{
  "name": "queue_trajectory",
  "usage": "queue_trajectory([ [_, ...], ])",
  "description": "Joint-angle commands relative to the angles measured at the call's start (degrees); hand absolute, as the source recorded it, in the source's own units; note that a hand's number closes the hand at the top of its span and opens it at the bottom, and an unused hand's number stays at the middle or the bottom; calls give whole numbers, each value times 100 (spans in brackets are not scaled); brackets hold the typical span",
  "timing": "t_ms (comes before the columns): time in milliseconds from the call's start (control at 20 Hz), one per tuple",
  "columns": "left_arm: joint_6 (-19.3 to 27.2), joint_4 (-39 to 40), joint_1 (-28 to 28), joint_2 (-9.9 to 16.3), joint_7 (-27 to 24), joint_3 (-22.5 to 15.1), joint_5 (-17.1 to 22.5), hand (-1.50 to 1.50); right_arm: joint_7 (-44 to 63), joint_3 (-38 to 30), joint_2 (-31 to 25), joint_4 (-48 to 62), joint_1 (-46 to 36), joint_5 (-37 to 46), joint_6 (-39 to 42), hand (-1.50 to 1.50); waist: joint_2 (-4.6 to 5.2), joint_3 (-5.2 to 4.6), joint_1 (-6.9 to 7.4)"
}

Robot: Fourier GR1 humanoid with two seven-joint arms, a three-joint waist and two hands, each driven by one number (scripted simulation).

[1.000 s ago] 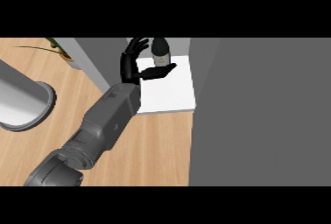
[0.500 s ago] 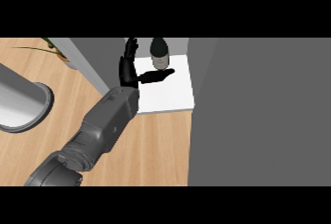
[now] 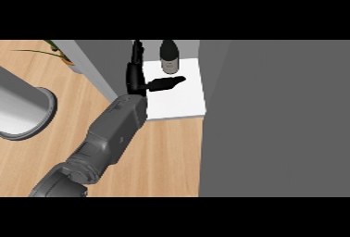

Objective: Pick up the wine, place it into the cabinet and close the cabinet

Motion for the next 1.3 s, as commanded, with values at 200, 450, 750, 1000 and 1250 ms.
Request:
queue_trajectory([
  [200, -468, 9, 117, 103, -85, -4, -81, -150, 478, 91, 12, -662, 63, -284, -158, -150, -27, -15, 39],
  [450, -706, 31, 327, 30, -286, -20, -110, -150, 283, 20, -112, -485, 174, -285, -41, -150, -14, -11, 38],
  [750, -894, -79, 297, -6, -171, -33, 71, -150, 625, 414, 2, -625, 53, -11, -287, -150, -71, -15, 32],
  [1000, -1069, -242, 537, -6, -403, -149, 366, -150, 307, 323, 30, -302, -126, -56, -273, -150, -77, -12, 33],
  [1250, -1075, -561, 563, -6, -121, -530, 797, -150, 406, 300, -17, -371, 3, -183, -295, -150, -114, -9, 18],
])
